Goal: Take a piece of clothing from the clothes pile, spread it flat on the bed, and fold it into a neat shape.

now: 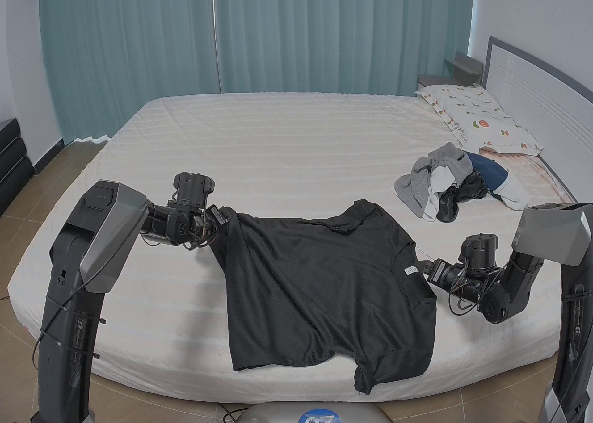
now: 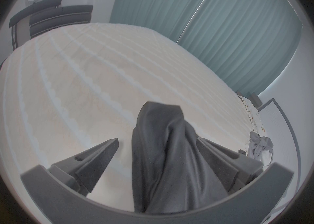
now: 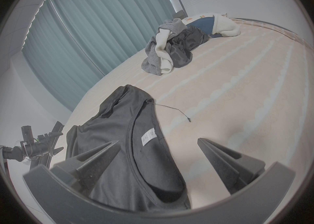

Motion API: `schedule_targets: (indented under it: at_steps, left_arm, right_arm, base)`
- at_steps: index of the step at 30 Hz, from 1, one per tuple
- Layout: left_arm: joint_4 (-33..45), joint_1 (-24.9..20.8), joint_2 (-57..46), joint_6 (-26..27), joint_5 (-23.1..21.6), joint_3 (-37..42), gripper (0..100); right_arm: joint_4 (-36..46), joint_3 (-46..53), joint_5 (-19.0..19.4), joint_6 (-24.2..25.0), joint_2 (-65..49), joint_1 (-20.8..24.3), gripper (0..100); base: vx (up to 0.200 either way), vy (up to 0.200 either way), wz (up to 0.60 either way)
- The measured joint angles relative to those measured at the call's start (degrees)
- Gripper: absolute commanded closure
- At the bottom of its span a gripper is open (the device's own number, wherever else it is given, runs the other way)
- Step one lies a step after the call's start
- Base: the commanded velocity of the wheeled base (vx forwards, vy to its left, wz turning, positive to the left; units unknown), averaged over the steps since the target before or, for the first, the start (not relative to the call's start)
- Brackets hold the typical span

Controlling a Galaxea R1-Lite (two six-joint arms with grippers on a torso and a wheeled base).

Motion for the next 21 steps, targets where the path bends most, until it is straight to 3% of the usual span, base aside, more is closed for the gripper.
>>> schedule_targets:
  at_steps: [11,17,21]
  left_arm:
    - [-3.34,0.76,-9.20,-5.40,-9.74,17.59,0]
    - [-11.58,0.63,-15.69,-8.33,-11.51,32.80,0]
    - [-19.75,0.00,-19.05,-13.45,-11.76,42.23,0]
  right_arm:
    - [-0.34,7.78,4.25,1.54,-3.93,-0.85,0]
    - [-0.34,9.75,6.21,5.01,-4.52,-1.15,0]
    - [-0.20,9.53,7.42,7.06,-3.78,-1.16,0]
  base:
    - [0.000,0.000,0.00]
    - [0.000,0.000,0.00]
    - [0.000,0.000,0.00]
